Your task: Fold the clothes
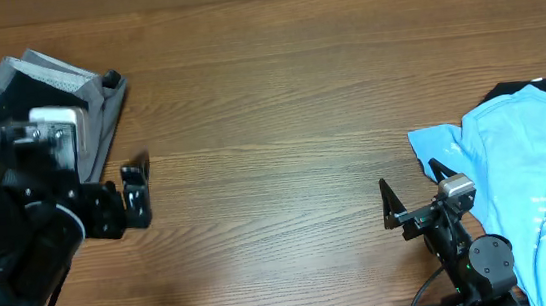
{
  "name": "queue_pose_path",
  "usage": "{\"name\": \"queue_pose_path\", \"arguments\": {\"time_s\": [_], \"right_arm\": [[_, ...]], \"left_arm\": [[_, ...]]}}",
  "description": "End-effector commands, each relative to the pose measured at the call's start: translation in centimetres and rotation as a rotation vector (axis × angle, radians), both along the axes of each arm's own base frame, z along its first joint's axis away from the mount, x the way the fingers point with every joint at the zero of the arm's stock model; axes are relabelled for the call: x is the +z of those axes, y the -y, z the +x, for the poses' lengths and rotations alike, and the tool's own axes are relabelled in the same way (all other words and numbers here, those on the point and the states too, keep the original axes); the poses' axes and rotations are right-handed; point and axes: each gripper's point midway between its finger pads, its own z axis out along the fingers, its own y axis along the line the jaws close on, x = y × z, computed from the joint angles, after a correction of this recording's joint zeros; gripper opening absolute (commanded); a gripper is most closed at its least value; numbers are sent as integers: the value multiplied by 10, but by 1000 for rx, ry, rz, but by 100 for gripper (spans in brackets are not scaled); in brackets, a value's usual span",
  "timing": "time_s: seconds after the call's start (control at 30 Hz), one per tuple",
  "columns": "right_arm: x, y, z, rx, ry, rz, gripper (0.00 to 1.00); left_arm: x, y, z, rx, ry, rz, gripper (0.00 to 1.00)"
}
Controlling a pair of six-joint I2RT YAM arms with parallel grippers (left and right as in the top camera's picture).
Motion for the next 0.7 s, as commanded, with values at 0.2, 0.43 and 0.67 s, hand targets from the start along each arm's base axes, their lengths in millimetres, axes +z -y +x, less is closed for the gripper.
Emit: {"name": "queue_pose_path", "arguments": {"time_s": [0.2,0.43,0.67], "right_arm": [[3,1,0,-6,15,7,100],[3,1,0,-6,15,7,100],[3,1,0,-6,15,7,100]], "left_arm": [[-39,16,15,-110,211,18,100],[-88,14,5,-105,263,32,100],[-123,14,-15,-107,360,32,100]]}}
